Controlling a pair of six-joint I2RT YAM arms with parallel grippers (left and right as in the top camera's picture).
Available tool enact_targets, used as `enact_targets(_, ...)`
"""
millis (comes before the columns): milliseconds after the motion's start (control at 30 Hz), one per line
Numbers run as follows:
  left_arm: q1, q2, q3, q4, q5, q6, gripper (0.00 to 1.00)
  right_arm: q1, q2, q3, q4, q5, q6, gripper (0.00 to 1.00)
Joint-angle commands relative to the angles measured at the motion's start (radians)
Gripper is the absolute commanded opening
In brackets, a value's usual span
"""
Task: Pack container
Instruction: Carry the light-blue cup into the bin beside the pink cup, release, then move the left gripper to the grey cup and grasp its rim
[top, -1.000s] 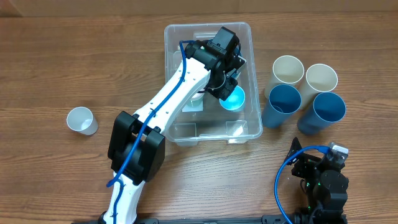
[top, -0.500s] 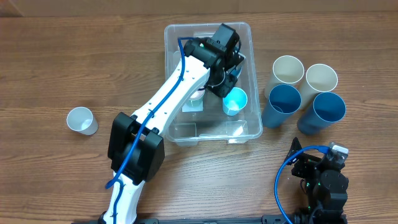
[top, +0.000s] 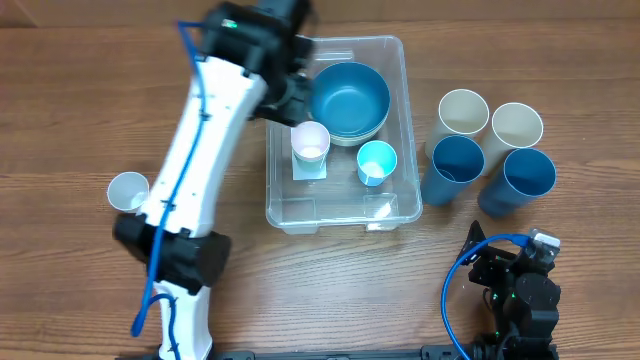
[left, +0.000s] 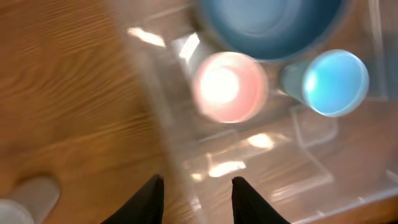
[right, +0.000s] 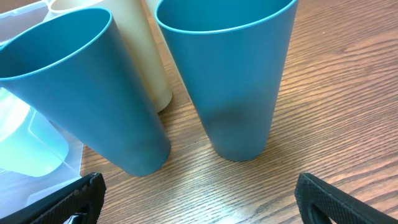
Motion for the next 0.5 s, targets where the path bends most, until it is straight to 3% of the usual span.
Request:
enact_targets(0, 0.109, -0.069, -0.028, -0.004, 0.024, -0.066, 0.33, -0.003, -0.010, -0.016, -0.005, 0.006, 0.006, 1.00)
enact_targets(133, 0.202, -0.147, -0.163, -0.004, -0.009, -0.080, 0.33, -0.003, -0.010, -0.016, -0.005, 0.006, 0.006, 1.00)
enact_targets(267, 0.338, -0.269, -0.414, -0.004, -0.106, -0.110, 0.34, -0.003, -0.010, -0.016, -0.005, 0.006, 0.006, 1.00)
enact_targets(467, 0.568, -0.362, -0.625, 0.106, 0.000, -0.097, 0.38, -0.003, -0.010, -0.016, -0.005, 0.006, 0.006, 1.00)
